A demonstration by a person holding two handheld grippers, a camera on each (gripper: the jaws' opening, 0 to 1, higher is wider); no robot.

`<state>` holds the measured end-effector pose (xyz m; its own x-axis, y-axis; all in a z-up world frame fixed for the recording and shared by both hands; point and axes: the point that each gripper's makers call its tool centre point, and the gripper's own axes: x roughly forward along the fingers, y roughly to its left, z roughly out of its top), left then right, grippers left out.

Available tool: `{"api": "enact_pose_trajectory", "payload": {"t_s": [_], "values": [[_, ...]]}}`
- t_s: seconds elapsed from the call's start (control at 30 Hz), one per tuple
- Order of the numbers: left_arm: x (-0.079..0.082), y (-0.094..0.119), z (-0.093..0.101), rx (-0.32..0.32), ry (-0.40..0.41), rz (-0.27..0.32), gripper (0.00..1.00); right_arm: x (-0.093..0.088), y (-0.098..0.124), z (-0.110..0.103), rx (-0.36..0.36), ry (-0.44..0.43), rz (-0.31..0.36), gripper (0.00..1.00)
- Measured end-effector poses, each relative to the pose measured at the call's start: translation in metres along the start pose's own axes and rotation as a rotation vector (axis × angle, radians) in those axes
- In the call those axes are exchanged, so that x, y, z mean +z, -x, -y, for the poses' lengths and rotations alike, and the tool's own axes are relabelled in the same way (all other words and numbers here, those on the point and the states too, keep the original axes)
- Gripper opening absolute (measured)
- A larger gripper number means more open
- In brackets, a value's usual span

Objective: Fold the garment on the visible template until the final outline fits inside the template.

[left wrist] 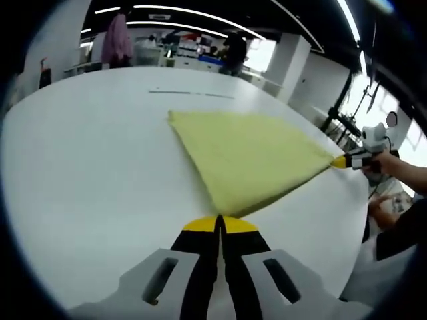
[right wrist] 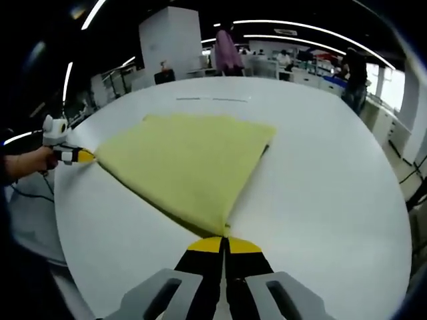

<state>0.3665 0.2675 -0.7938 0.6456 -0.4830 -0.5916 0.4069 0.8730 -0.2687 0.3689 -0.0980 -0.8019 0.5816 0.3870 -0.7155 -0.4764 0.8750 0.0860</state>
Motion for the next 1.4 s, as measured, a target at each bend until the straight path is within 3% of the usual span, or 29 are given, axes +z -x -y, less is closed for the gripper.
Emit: {"api": "enact_pose_trajectory", "payload": {"t_s": [0.77, 1.4], "values": [[-0.015, 0.016, 0.011, 0.023, 0.013, -0.003, 0.00, -0.015, 0.015, -0.008, 0.006, -0.008, -0.010, 0.00], [-0.012, 0.023, 0.017, 0.028, 0.007, -0.017, 0.00, -0.015, 0.019, -0.003, 0.009, -0.019, -0.012, 0.00]]}}
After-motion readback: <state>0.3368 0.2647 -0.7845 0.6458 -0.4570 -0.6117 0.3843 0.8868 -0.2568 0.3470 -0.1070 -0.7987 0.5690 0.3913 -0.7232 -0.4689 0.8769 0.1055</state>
